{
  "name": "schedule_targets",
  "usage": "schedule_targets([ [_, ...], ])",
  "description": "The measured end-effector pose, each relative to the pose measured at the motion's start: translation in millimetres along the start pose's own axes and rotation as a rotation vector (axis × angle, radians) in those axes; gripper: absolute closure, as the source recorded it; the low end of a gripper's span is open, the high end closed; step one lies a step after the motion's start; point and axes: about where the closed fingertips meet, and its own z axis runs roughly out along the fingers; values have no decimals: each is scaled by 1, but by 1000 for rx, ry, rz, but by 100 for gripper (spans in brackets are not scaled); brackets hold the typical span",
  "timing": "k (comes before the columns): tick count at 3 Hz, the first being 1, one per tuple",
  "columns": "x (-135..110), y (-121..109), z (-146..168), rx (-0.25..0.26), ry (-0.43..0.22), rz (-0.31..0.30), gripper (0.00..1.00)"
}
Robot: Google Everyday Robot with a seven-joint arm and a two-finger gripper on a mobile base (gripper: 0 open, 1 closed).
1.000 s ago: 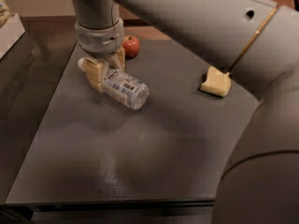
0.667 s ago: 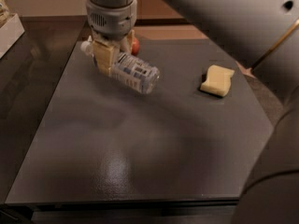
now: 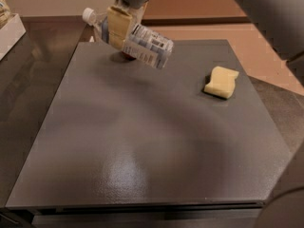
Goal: Pick blue plastic bottle
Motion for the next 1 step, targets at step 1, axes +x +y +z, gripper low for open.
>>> schedule_targets([
  [1,-9,-3,-1,15,-32,-10,100],
])
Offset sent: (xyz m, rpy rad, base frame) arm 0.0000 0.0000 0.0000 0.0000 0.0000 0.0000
